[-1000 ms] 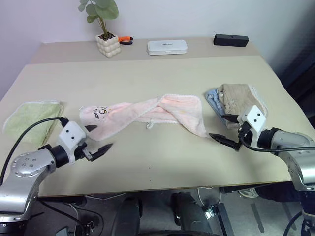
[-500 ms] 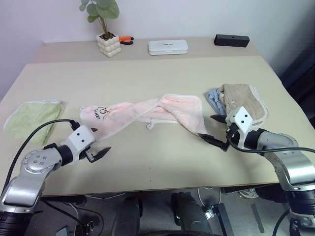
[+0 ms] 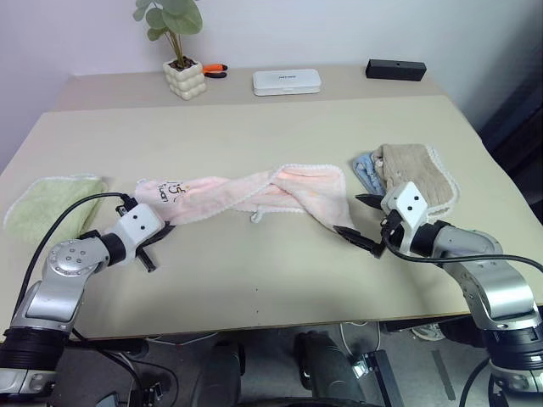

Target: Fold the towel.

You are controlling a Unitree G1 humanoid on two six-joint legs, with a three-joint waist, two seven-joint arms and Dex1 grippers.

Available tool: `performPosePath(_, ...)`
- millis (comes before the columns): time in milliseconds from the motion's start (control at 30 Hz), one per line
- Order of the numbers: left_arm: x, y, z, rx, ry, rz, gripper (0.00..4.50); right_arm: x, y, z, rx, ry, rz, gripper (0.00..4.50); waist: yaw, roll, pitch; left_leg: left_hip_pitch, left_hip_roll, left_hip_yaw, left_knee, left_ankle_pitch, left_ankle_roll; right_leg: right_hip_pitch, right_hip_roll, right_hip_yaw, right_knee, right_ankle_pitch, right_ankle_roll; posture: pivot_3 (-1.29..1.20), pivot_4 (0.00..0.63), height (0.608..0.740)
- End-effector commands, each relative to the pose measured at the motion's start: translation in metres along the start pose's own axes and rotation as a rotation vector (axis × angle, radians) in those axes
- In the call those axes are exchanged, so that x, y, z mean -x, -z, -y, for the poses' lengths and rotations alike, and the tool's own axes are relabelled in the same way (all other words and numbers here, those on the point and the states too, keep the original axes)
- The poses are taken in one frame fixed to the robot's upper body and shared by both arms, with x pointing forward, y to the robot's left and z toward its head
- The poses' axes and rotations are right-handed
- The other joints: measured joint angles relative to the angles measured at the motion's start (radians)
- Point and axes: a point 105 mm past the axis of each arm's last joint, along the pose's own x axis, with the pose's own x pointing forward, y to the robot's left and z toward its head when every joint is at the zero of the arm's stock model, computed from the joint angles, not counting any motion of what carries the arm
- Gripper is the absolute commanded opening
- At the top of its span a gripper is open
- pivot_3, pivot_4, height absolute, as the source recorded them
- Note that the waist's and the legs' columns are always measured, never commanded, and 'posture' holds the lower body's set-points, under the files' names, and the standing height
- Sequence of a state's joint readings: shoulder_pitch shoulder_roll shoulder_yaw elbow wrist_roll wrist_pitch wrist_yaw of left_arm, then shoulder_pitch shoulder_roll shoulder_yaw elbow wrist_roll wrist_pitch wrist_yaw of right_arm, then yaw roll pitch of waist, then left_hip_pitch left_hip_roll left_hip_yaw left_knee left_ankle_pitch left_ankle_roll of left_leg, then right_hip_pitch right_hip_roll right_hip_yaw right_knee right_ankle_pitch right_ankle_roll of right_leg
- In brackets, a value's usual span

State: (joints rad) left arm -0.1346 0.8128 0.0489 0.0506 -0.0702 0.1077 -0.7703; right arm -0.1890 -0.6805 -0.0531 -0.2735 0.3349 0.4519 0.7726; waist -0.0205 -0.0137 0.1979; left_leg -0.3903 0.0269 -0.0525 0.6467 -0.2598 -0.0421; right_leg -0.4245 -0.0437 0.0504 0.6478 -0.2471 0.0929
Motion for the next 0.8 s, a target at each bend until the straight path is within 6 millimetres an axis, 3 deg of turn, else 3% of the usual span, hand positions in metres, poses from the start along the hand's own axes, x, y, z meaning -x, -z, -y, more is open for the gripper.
performPosePath(33,0.003,0.004,-0.004,-0.027,-0.012,-0.038,0.07,-0.001,-0.013,-0.002,0.049,-0.002,0.042,4.5,0.0,0.0,0.0,0.0,0.0,0.0,0.0,0.0,0.0,0.0,0.0,0.0,0.0,0.0,0.0,0.0,0.15,0.737)
performPosePath(233,0.019,-0.024,-0.011,0.044,-0.074,0.108,0.07,-0.013,-0.02,0.01,0.139,0.019,0.013,4.5,-0.003,0.0,0.0,0.0,0.0,0.0,0.0,0.0,0.0,0.0,0.0,0.0,0.0,0.0,0.0,0.0,0.15,0.737)
performPosePath(400,0.045,-0.048,0.001,0.147,-0.043,0.212,0.07,-0.036,-0.034,0.04,0.226,0.092,0.018,4.5,-0.003,-0.001,0.0,-0.001,0.0,0.0,0.0,0.0,0.0,-0.001,-0.001,0.0,0.0,0.0,0.0,0.0,0.15,0.737)
performPosePath(600,0.061,-0.04,0.027,0.259,0.067,0.137,0.07,-0.067,-0.034,0.073,0.287,0.154,-0.035,4.5,-0.005,-0.001,0.0,-0.001,0.0,0.0,0.0,0.0,0.0,-0.001,-0.001,0.0,0.0,0.0,0.0,0.0,0.15,0.737)
performPosePath(733,0.064,-0.039,0.031,0.278,0.083,0.118,0.07,-0.073,-0.033,0.08,0.302,0.159,-0.041,4.5,0.002,-0.001,0.0,-0.001,0.0,0.0,0.0,0.0,0.0,-0.001,-0.001,0.0,0.0,0.0,-0.001,0.0,0.15,0.737)
performPosePath(800,0.073,-0.023,0.041,0.288,0.116,0.028,0.07,-0.088,-0.027,0.088,0.271,0.149,-0.083,4.5,-0.01,-0.001,0.0,-0.001,0.0,0.0,0.0,0.0,0.0,-0.001,-0.001,0.0,0.0,0.0,-0.001,0.0,0.15,0.737)
